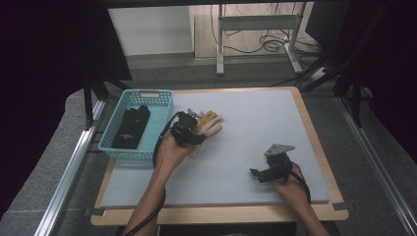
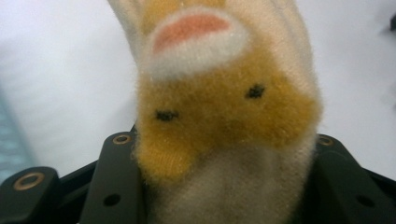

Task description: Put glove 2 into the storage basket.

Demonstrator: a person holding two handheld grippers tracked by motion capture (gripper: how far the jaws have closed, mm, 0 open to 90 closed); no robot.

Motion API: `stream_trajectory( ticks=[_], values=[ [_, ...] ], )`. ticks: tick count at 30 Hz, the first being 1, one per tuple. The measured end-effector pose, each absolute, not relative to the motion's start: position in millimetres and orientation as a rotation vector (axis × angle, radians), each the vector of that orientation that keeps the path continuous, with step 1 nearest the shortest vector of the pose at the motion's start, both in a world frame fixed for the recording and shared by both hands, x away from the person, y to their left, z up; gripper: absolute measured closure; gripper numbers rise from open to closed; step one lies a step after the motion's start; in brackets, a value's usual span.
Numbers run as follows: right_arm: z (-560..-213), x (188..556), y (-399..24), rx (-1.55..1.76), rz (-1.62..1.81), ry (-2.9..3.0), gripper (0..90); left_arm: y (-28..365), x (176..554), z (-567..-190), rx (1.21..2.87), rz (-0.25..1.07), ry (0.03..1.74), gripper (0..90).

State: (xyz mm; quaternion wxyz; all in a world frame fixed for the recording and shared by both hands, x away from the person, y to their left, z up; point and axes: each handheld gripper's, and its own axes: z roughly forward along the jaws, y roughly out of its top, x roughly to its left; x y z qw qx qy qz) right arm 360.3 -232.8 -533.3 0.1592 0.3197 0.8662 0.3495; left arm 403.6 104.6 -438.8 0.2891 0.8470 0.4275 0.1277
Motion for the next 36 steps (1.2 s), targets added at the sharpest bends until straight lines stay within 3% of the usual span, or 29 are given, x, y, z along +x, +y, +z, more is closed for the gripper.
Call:
stream_trajectory(
  ticks=[21, 36],
  values=[
    [-533.3, 360.3, -232.8, 0.914, 0.999, 2.476, 6.8, 192.0, 423.9, -405.1, 2.130, 0.425, 1.369, 51.1],
    [-533.3, 360.3, -232.8, 0.914, 0.999, 2.476, 6.8, 255.2, 436.1, -417.0, 2.031, 0.495, 1.581, 50.9]
  ],
)
